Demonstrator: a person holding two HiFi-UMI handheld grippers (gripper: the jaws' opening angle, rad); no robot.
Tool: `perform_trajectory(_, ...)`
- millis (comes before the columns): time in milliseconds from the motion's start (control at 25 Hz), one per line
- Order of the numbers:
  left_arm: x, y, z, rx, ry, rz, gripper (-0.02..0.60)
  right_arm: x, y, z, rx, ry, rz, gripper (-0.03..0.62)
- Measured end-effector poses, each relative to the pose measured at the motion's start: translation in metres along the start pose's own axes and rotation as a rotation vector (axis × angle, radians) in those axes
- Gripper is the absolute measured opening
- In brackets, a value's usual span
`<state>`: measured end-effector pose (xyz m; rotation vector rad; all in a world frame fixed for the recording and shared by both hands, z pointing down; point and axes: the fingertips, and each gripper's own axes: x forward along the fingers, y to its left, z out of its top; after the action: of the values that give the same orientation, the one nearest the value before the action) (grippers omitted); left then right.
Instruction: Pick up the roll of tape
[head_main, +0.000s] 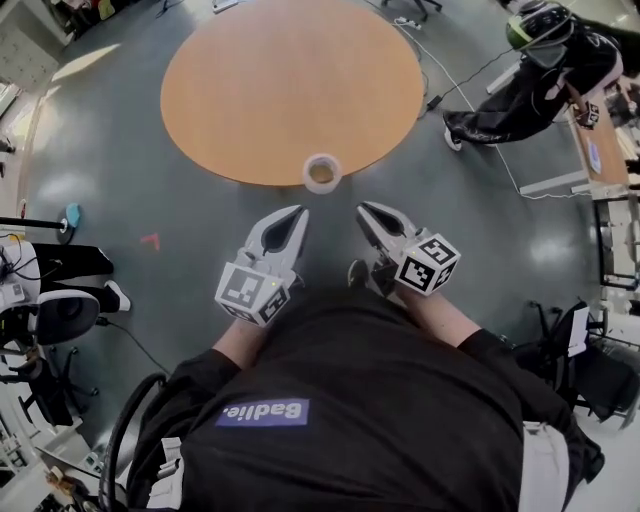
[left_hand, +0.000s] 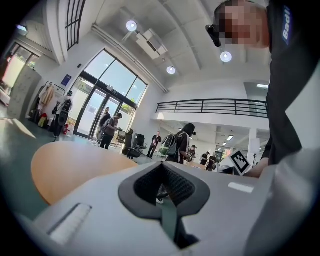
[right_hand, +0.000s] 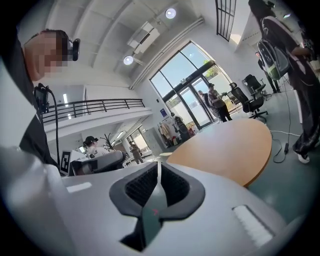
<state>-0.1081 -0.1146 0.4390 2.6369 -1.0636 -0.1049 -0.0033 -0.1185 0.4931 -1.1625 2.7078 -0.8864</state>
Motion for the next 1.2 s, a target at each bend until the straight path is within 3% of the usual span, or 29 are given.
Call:
perform_trajectory(360, 0.013, 0.001, 0.009, 0.021, 0.022, 0.037, 0.015, 0.013, -0.043, -0.017, 0.202, 0.043, 0.048, 0.096)
perform_trajectory(880, 0.017, -0.007, 0.005, 0.036, 0.037, 0.14, 0.015, 0.037, -0.081, -0.063, 0.334, 0.165, 0.115, 0.171)
perform_trajectory(1200, 0.012, 0.007, 0.002, 0.038, 0.061, 0.197, 0.015, 0.069, -0.104, -0.1, 0.491, 0.23, 0.14, 0.276)
